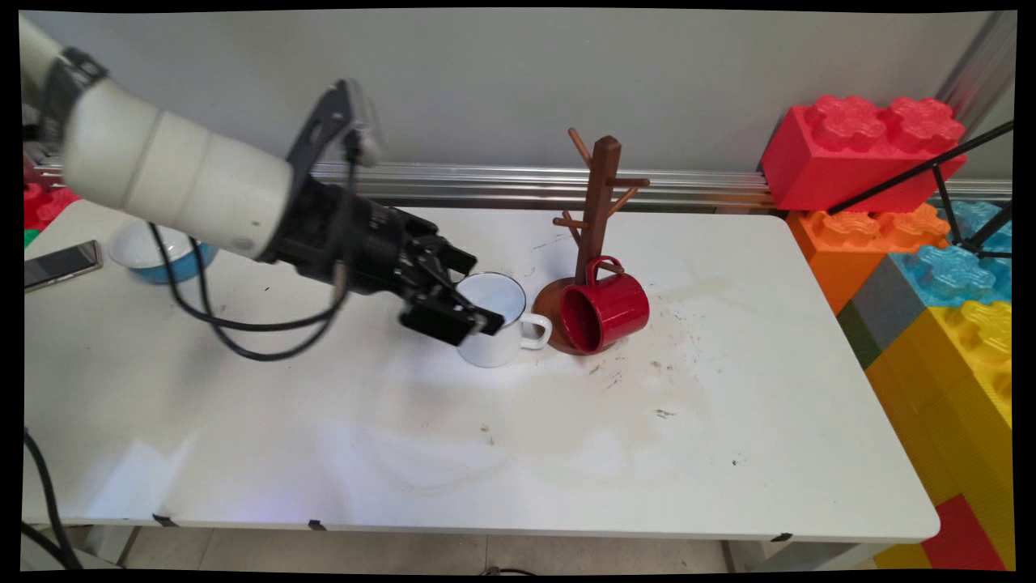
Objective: Pick up the red mug from the rack
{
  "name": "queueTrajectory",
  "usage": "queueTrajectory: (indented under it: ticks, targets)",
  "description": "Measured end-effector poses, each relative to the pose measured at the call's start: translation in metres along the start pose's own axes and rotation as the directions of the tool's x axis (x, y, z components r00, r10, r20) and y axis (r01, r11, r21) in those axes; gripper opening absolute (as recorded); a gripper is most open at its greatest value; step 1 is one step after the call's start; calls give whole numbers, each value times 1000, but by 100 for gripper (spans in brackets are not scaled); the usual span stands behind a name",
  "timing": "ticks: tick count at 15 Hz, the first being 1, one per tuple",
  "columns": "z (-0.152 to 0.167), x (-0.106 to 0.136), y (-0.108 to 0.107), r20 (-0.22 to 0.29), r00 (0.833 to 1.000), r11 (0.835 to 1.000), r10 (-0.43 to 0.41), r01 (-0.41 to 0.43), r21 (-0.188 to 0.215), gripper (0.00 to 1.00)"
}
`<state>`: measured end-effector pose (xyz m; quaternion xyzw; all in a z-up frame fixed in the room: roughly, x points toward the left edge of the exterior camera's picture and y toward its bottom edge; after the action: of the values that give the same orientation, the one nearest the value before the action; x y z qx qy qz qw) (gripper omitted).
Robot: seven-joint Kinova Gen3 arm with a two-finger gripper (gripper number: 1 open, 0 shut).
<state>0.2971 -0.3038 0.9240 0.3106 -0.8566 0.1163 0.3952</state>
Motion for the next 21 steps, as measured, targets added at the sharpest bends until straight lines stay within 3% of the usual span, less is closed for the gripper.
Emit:
queueTrajectory:
  ticks: [5,8,14,21]
  targets:
    - [45,12,24,72,987,988,-145,140,62,100]
    - [67,18,35,88,976,978,-198,191,80,100]
    - [106,27,49,79,959,959,-271,262,112,100]
    - [138,20,52,66,945,941,-321,310,138,100]
